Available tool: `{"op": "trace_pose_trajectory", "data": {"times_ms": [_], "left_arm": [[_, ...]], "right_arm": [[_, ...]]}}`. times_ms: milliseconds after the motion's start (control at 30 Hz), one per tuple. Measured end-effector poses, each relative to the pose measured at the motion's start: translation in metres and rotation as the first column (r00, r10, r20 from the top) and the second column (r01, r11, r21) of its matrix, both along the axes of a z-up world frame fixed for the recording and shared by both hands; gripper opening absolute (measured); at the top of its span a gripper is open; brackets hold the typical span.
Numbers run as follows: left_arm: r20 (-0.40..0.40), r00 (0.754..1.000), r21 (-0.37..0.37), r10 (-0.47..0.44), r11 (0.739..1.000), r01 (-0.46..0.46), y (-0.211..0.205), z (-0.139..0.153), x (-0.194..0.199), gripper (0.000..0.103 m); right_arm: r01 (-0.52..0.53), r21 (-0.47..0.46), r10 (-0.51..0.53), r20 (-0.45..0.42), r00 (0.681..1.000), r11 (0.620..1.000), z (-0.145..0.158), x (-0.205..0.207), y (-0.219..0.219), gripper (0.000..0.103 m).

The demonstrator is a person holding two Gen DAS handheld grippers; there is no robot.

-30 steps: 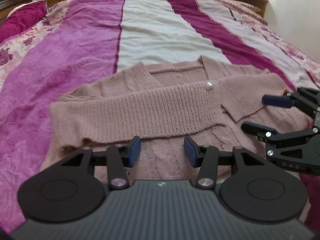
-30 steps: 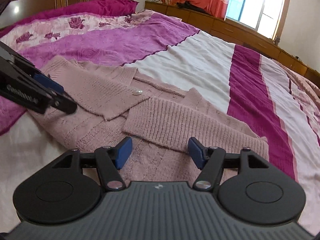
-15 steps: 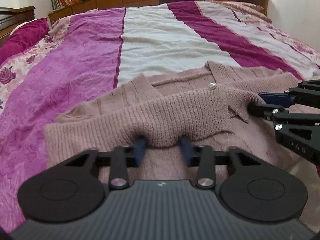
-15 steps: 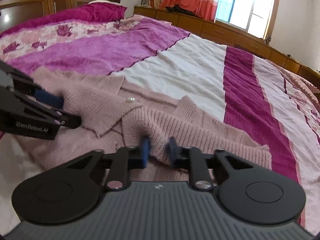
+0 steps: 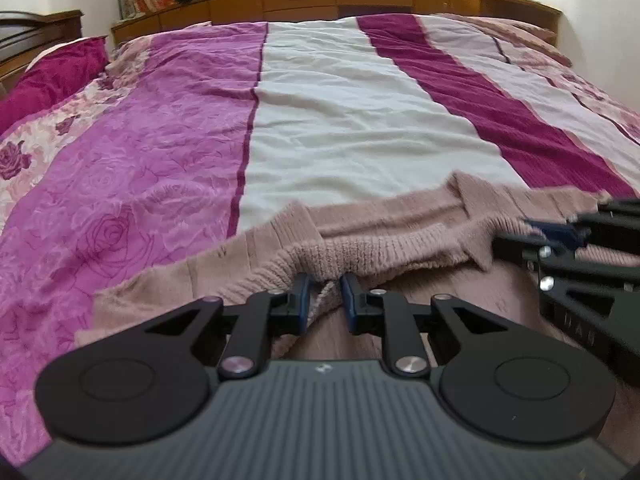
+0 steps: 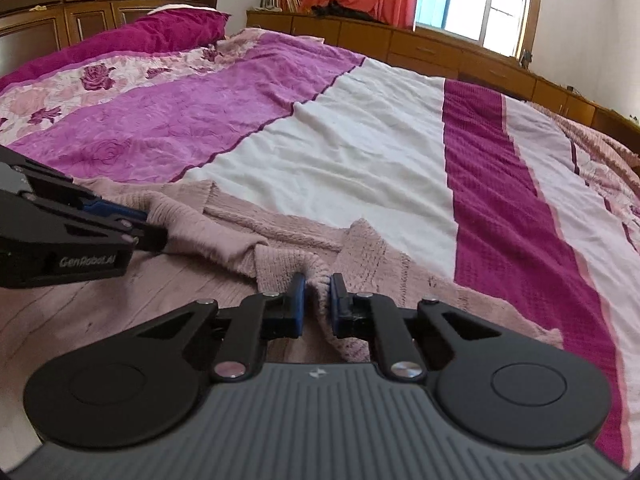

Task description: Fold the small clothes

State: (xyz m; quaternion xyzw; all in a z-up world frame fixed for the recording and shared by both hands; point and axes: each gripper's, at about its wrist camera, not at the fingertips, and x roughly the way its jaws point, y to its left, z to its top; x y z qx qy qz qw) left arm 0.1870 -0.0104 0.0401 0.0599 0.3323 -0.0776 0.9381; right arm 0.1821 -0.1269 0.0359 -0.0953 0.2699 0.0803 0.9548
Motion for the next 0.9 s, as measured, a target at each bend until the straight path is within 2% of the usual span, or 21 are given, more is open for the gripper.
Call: {"op": "trace_pose_trajectory", "data": {"times_ms": [133,200,233,300,333,400,467,567,633,767,900], "left_arm": [[-0.027,0.999,-0.049,0.047,0.998,-0.048,0.005,0.001,0.018,0.021],[-0.041,0.997,-0.086,0.066,0.994,-0.069,0.01,0.004,0.02,0.028],[-0.046,0.996,-0.105,0.07,0.992,-0.075,0.013,0.007,0.019,0.031],[-0.046,0.997,-0.121,0.064,0.99,-0.07,0.017,0.012,0.013,0.047],[-0.038,0.997,-0.116,0.062,0.991,-0.066,0.019,0.015,0.008,0.049],[-0.019,0.998,-0.093,0.06,0.994,-0.061,0.02,0.023,-0.003,0.05],[-0.011,0.998,-0.078,0.054,0.995,-0.055,0.024,0.029,-0.014,0.051],[-0.001,0.998,-0.067,0.062,0.996,-0.062,0.035,0.039,-0.034,0.059],[0.009,0.997,-0.06,0.073,0.996,-0.072,0.045,0.044,-0.046,0.059],[0.018,0.991,-0.065,0.133,0.989,-0.131,0.067,0.048,-0.067,0.059],[-0.013,0.978,-0.112,0.207,0.972,-0.207,0.088,0.044,-0.078,0.059]], "right_arm": [[0.042,0.023,-0.041,-0.028,0.999,0.999,-0.004,0.021,0.0,0.015],[0.058,0.053,-0.056,-0.049,0.997,0.997,-0.003,0.028,-0.003,0.018],[0.062,0.07,-0.058,-0.055,0.997,0.996,-0.002,0.028,-0.004,0.025],[0.067,0.106,-0.063,-0.047,0.997,0.992,0.003,0.024,-0.009,0.037],[0.066,0.116,-0.063,-0.034,0.997,0.991,0.006,0.02,-0.011,0.045],[0.062,0.133,-0.062,-0.007,0.998,0.989,0.015,0.008,-0.017,0.05],[0.054,0.155,-0.057,0.014,0.998,0.986,0.024,-0.007,-0.025,0.051],[0.066,0.167,-0.074,0.04,0.996,0.984,0.033,-0.03,-0.038,0.054],[0.091,0.179,-0.101,0.043,0.994,0.98,0.036,-0.046,-0.05,0.056],[0.165,0.251,-0.173,0.009,0.985,0.954,0.037,-0.073,-0.081,0.057],[0.226,0.318,-0.225,-0.042,0.974,0.921,0.028,-0.087,-0.102,0.057]]}}
